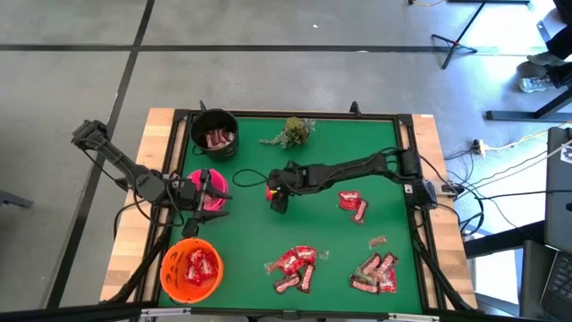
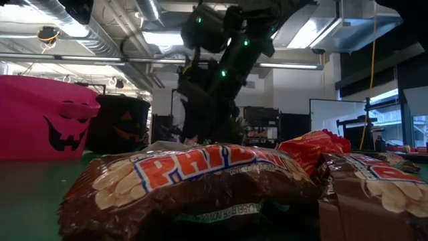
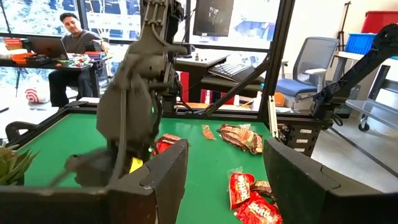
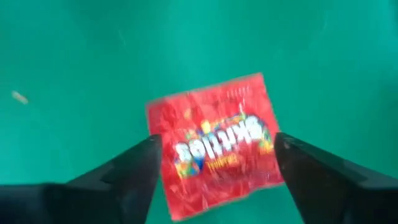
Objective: Sort candy
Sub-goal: Put the red candy into the orange bucket
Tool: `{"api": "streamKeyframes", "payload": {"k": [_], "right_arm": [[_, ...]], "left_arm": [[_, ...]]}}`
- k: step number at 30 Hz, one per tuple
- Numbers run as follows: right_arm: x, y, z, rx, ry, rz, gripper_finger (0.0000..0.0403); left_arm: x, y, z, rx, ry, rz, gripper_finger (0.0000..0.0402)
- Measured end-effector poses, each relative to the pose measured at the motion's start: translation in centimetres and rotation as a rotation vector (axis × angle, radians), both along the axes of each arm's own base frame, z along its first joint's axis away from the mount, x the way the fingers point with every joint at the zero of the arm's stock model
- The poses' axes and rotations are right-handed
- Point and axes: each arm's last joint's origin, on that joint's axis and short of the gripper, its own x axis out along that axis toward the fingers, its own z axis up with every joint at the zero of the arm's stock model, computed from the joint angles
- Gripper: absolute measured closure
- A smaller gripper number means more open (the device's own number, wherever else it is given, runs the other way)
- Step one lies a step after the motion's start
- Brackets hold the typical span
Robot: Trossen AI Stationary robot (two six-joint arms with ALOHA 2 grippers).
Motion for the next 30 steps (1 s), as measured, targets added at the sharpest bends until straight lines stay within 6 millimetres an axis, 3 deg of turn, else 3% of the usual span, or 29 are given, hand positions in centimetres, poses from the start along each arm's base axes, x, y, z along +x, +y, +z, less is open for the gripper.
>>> {"api": "streamKeyframes", "payload": {"k": [5,10,14,23,30], "right_arm": [[0.3,0.0,-2.4,0.018,0.049,-0.006,0.0051],[0.5,0.1,-3.5,0.053,0.066,-0.005,0.0059],[0.5,0.1,-3.5,0.045,0.068,-0.013,0.0104],[0.4,0.2,-3.7,0.042,0.079,-0.005,0.025],[0.5,0.1,-2.3,0.041,0.063,-0.002,0.0308]], "left_arm": [[0.1,-0.1,-0.1,0.003,0.009,0.0,0.0202],[0.3,-0.2,-0.4,0.011,0.025,0.002,0.0202],[0.5,-0.3,-0.6,0.019,0.039,0.001,0.0202],[0.7,-0.5,-0.9,0.012,0.056,0.002,0.0202],[0.7,-0.5,-0.9,0.012,0.056,0.003,0.0202]]}}
